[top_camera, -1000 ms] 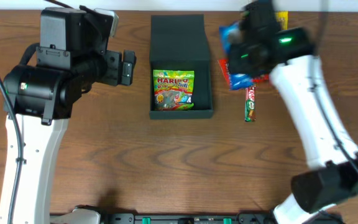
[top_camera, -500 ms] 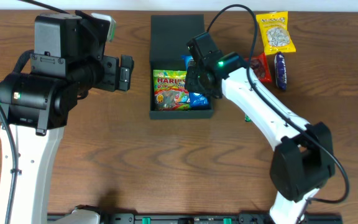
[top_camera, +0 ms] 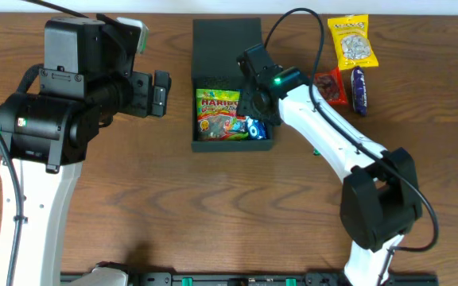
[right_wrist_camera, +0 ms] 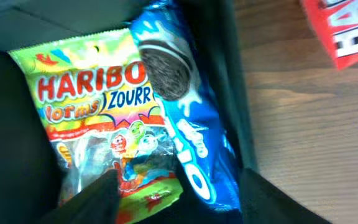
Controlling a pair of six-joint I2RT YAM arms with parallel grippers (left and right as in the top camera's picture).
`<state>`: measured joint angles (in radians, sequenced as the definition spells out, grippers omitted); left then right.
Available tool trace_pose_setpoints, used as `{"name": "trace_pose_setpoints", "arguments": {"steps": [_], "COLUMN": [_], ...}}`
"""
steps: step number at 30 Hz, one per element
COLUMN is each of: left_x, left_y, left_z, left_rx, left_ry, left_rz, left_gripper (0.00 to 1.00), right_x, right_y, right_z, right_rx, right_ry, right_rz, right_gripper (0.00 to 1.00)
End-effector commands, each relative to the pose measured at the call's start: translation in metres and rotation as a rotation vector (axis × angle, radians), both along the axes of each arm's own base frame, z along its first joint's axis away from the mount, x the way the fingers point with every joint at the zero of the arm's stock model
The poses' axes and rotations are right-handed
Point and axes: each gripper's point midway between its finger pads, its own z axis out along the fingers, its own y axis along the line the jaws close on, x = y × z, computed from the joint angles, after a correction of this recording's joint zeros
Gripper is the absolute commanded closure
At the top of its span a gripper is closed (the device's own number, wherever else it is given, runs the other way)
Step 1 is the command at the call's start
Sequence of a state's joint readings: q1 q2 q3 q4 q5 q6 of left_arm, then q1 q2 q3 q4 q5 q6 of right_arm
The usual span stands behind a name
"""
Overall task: Pack container
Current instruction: 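Place the Oreo pack into the box beside the Haribo bag, then grasp the yellow Hacks candy bag with the right gripper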
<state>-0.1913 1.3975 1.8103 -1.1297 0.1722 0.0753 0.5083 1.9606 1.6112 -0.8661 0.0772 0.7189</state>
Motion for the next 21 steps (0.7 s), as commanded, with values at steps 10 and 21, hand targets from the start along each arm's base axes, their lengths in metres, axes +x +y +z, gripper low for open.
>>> {"name": "trace_pose_setpoints", "arguments": {"steps": [10, 21], "left_x": [-0.003, -0.003], "left_y": [0.006, 0.006], "left_z": [-0.002, -0.002], "left_rx": [0.020, 0.020], "left_ry": [0.007, 0.006], "left_rz": [0.022, 0.021], "left_gripper": [0.05, 0.05], "right_x": [0.023, 0.060], "right_y": [-0.050, -0.150], "right_z": [0.106, 0.063], "right_rx": [-0.088, -0.145], "right_ry": [-0.293, -0.206], "right_rz": [-0.111, -0.328], "right_gripper": [0.23, 0.23]}}
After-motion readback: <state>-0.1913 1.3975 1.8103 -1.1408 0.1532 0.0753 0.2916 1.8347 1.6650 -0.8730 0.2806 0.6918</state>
